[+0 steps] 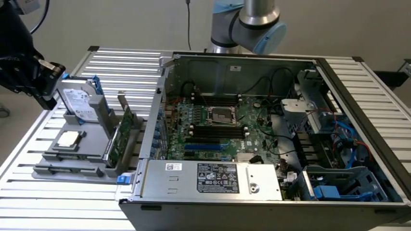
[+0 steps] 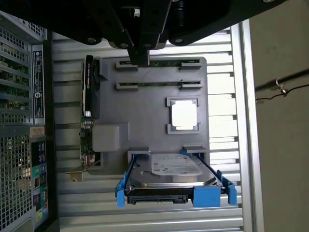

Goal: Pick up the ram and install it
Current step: 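Pick up the ram and move it above insertion slot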

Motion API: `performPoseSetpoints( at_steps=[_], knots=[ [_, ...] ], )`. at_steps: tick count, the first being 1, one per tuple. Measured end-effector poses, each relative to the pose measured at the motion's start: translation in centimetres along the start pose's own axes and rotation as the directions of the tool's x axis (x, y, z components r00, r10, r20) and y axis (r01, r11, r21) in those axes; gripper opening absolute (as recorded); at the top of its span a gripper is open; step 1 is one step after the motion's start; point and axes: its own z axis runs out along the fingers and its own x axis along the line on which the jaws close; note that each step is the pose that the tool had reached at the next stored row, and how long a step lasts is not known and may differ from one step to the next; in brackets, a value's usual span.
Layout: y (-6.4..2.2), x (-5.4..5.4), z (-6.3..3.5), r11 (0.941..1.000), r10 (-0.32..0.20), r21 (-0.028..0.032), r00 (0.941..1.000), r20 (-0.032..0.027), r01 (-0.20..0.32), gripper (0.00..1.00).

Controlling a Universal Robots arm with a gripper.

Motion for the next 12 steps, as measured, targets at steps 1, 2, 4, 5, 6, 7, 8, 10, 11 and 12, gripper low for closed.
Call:
performPoseSetpoints(
  at_steps=[1, 2, 4, 5, 6, 7, 8, 10, 11, 12],
  knots=[
    [0.0, 0.0, 0.0, 1.0, 0.0, 0.0, 1.0, 0.0, 0.0, 0.11],
    [0.0, 0.0, 0.0, 1.0, 0.0, 0.0, 1.0, 0.0, 0.0, 0.11],
    [0.0, 0.0, 0.0, 1.0, 0.0, 0.0, 1.0, 0.0, 0.0, 0.11],
    [0.0, 0.0, 0.0, 1.0, 0.0, 0.0, 1.0, 0.0, 0.0, 0.11],
    [0.0, 0.0, 0.0, 1.0, 0.0, 0.0, 1.0, 0.0, 0.0, 0.11],
    [0.0, 0.0, 0.0, 1.0, 0.0, 0.0, 1.0, -0.0001, 0.0, 0.11],
    [0.0, 0.0, 0.0, 1.0, 0.0, 0.0, 1.0, 0.0, 0.0, 0.11],
    [0.0, 0.0, 0.0, 1.0, 0.0, 0.0, 1.0, 0.0, 0.0, 0.11],
    [0.0, 0.01, 0.02, 1.0, 0.0, 0.0001, 1.0, -0.0001, 0.0, 0.11],
    [-0.01, 0.07, 0.08, 1.0, -0.004, -0.0002, 1.0, -0.0001, 0.004, 0.11]
  ],
)
